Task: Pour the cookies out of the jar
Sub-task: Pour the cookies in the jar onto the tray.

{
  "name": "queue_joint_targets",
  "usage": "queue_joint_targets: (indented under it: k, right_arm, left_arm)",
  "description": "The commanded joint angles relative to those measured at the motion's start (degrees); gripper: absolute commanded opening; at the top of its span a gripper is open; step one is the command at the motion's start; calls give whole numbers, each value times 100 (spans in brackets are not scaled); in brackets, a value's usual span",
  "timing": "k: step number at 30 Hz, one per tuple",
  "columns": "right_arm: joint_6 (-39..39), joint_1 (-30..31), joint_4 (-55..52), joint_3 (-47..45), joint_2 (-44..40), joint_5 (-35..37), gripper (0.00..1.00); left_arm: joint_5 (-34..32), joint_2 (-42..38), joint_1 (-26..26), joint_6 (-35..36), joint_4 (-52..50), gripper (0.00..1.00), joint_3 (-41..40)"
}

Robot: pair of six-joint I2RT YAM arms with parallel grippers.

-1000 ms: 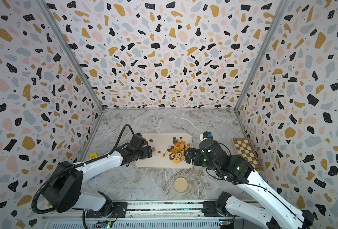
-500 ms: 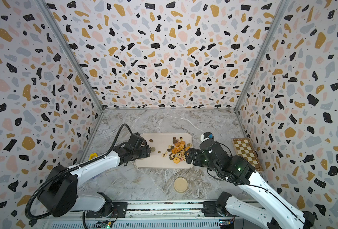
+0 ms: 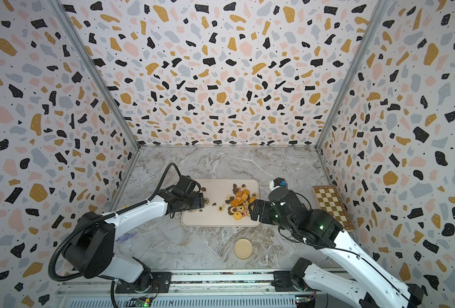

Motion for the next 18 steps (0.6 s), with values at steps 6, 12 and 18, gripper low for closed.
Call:
queue_joint_targets:
  k: [6,12,18]
  right_arm:
    - [29,-32,-13,-4,-77,81,92]
    - [3,-31,-45,52,-115,158,92]
    - [4,-31,-34,52,-52,97,92]
  left_arm:
    - [81,153,108,333,-599,0,1043]
    - [396,-152,59,-178,-1,0,113]
    - [227,39,125,-4,-190,0,556]
